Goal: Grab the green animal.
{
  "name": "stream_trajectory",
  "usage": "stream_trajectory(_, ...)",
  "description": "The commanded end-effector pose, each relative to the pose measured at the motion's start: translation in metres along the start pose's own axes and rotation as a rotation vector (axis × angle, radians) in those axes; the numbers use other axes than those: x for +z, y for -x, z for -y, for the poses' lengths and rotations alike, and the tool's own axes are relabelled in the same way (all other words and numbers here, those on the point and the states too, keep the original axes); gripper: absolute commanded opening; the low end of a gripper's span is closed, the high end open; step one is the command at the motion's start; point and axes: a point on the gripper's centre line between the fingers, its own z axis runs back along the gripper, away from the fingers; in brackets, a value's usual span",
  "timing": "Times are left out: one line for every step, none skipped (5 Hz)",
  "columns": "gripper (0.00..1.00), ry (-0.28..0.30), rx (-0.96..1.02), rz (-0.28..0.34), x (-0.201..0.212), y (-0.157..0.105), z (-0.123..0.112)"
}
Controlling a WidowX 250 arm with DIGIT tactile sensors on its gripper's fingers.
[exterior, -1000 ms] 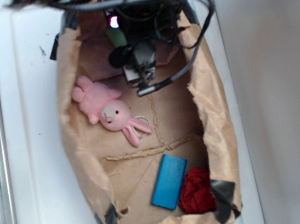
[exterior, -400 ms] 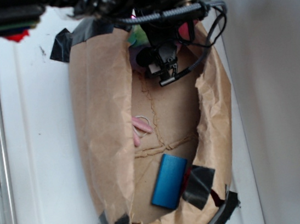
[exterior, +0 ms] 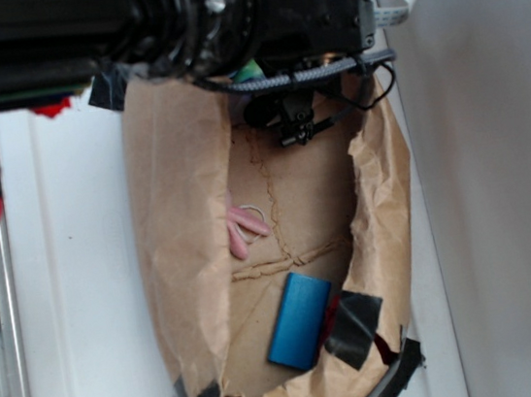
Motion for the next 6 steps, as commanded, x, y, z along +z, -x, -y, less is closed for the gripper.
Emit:
stream_trajectory(0.00, 0.020, -0.017, 0.041, 0.004, -0.002, 0.001)
stream_trajectory(0.00, 0.030, -0.018, 0.041, 0.006, 0.001, 0.001)
stream_trajectory(0.00, 0.058, -0.027, 0.046, 0.016, 0.005, 0.003)
stream_trajectory(0.00, 0.148, -0.057, 0.059, 0.045, 0.015, 0.011)
stream_trajectory(0.00, 0.263, -0.045, 0.075, 0.096, 0.015, 0.016)
stream_trajectory(0.00, 0.321, -0.035, 0.110, 0.120, 0.010, 0.016)
